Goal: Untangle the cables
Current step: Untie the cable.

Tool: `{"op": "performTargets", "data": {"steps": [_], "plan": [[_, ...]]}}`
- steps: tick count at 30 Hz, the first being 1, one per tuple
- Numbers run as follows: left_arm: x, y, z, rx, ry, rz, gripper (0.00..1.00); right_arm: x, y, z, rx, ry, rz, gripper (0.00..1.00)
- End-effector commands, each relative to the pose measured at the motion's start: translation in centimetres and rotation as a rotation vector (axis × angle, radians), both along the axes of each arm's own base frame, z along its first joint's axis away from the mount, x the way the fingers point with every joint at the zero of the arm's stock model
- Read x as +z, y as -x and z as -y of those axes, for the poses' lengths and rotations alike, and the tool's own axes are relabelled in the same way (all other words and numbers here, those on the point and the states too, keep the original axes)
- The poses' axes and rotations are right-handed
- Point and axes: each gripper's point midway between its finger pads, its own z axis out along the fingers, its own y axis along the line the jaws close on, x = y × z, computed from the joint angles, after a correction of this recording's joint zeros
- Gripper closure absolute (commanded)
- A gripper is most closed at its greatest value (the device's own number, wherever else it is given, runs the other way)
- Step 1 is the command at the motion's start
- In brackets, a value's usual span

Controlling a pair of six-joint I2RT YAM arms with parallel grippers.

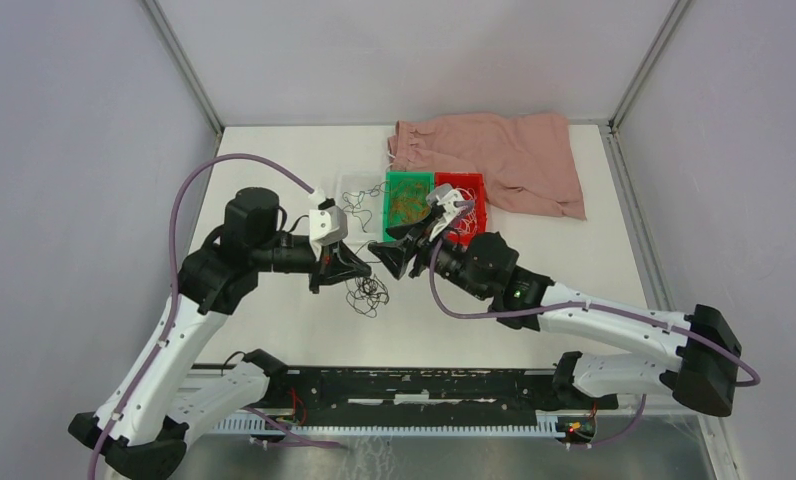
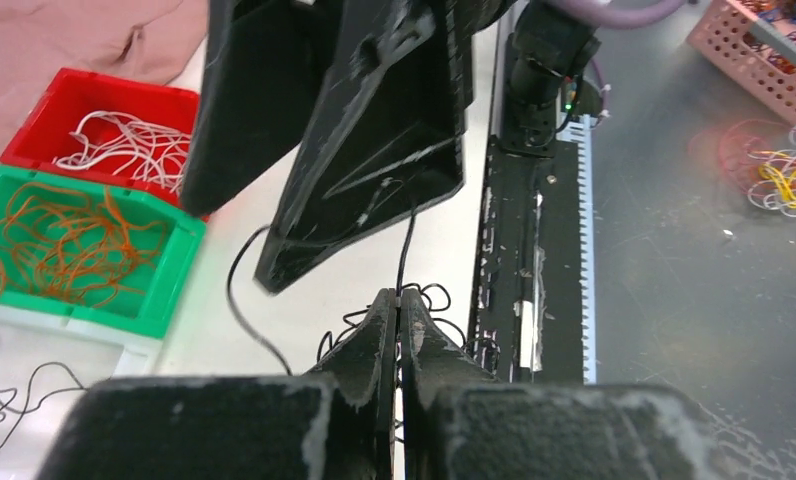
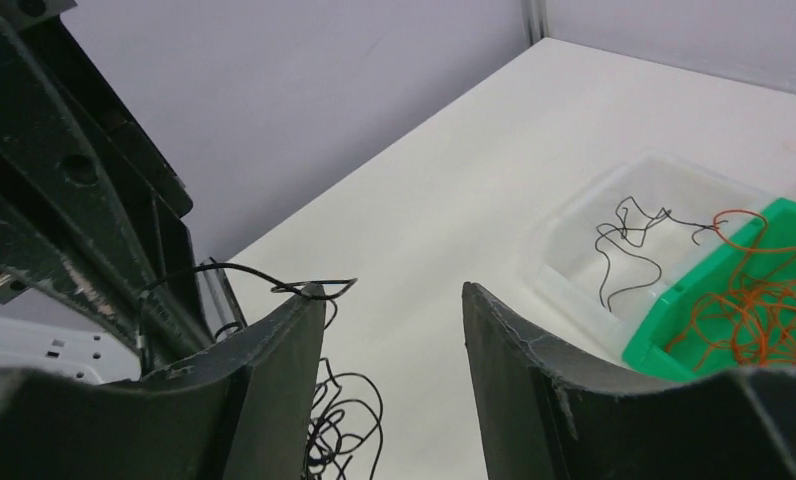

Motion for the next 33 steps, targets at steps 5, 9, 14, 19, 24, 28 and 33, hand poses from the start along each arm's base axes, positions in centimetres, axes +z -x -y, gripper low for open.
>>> {"op": "performTargets", "data": {"steps": [5,9,14,19,24,28,33], "plan": [[3.3,1.9,0.9,-0.113,0.074,-0.044,0.97,2.0,2.0,-3.9,0.181,-0.225,-0.04,0.37],[3.3,1.8,0.8,-0.119,0.054,-0.032,0.97,1.7,3.3,-4.0,0.246,-0.304,-0.083,0.35],[2.9,2.3,0.6,-0.142,0.034,-0.047,0.97,2.4,5.1,-2.9,0.319,-0.364,-0.118,0.32],[3.2,2.4,0.7,-0.155,0.042,-0.043,0.97,1.0,6.2,-2.4,0.359,-0.301,-0.164,0.3],[4.0,2.4,0.7,-0.155,0.051,-0.03,0.97,-0.1,5.6,-0.9,0.288,-0.274,-0.188,0.29],[4.3,2.3,0.7,-0.15,0.053,-0.021,0.97,-0.3,5.4,0.7,0.248,-0.257,-0.175,0.28],[4.6,2.1,0.8,-0.148,0.055,-0.015,0.97,-0.1,6.0,2.4,0.241,-0.223,-0.139,0.27]]}}
